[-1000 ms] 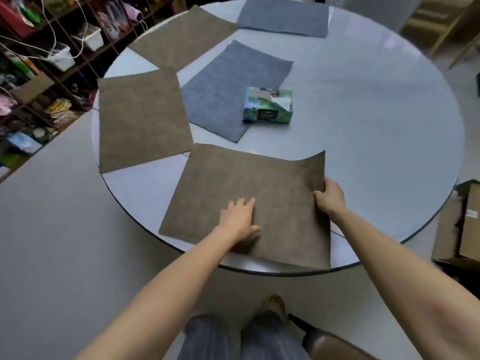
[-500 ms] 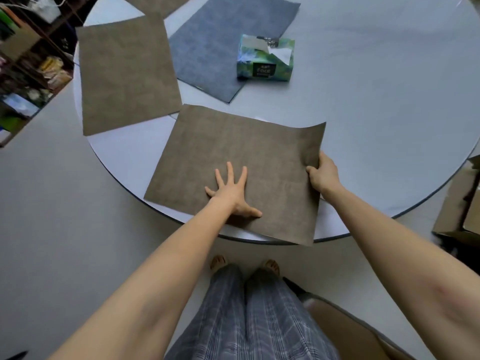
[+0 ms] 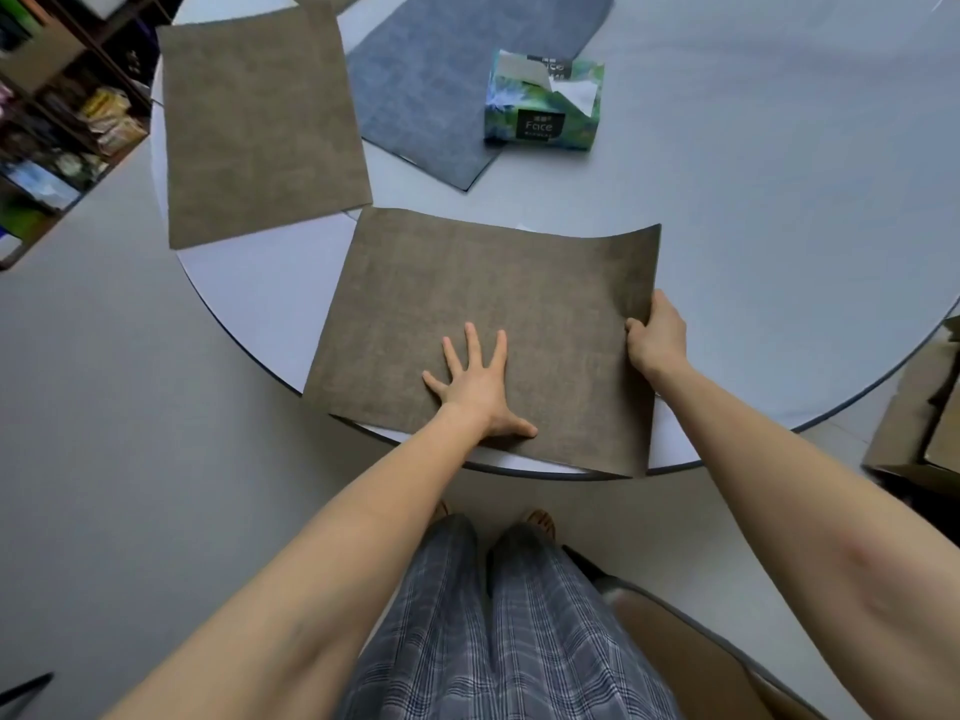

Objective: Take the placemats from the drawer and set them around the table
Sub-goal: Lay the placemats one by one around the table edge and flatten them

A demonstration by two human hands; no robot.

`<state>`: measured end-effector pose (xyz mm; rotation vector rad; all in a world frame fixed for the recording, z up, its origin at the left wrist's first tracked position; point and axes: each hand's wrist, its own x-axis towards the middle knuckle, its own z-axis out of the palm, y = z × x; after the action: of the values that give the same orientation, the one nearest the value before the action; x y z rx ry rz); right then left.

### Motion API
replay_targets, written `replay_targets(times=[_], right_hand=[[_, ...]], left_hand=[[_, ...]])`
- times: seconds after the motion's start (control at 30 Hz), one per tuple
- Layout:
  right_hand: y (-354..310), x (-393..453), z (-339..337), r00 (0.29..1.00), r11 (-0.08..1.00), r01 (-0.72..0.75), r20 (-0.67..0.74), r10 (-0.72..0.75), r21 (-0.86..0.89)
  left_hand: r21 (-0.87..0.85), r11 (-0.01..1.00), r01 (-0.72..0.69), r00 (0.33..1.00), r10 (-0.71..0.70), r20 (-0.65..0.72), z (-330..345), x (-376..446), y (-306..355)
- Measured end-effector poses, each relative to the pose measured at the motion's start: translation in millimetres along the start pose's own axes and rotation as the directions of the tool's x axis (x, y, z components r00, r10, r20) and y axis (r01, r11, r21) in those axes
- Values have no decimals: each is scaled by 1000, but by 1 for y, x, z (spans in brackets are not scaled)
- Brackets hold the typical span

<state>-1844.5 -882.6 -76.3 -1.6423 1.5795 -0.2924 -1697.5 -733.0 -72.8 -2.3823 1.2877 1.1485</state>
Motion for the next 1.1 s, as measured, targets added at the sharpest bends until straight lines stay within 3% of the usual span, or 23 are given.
replay_targets(times=[0.27, 0.63, 0.77, 0.87, 1.1], right_hand=[[7, 13, -10, 993, 992, -97, -74, 91, -85], [7, 5, 2, 996, 997, -61, -73, 57, -54], [16, -6, 1, 985, 983, -76, -167, 48, -167], [29, -15, -2, 986, 975, -23, -165, -14, -220], [33, -6, -6, 979, 987, 70, -181, -95, -142]], left_hand=[[10, 999, -51, 999, 51, -7, 2, 2, 6], [-5, 999, -53, 998, 53, -20, 4, -3, -8], [-12, 998, -60, 998, 60, -22, 4, -3, -8], [-15, 998, -64, 998, 64, -23, 4, -3, -8], [-17, 998, -64, 998, 63, -22, 3, 3, -8]])
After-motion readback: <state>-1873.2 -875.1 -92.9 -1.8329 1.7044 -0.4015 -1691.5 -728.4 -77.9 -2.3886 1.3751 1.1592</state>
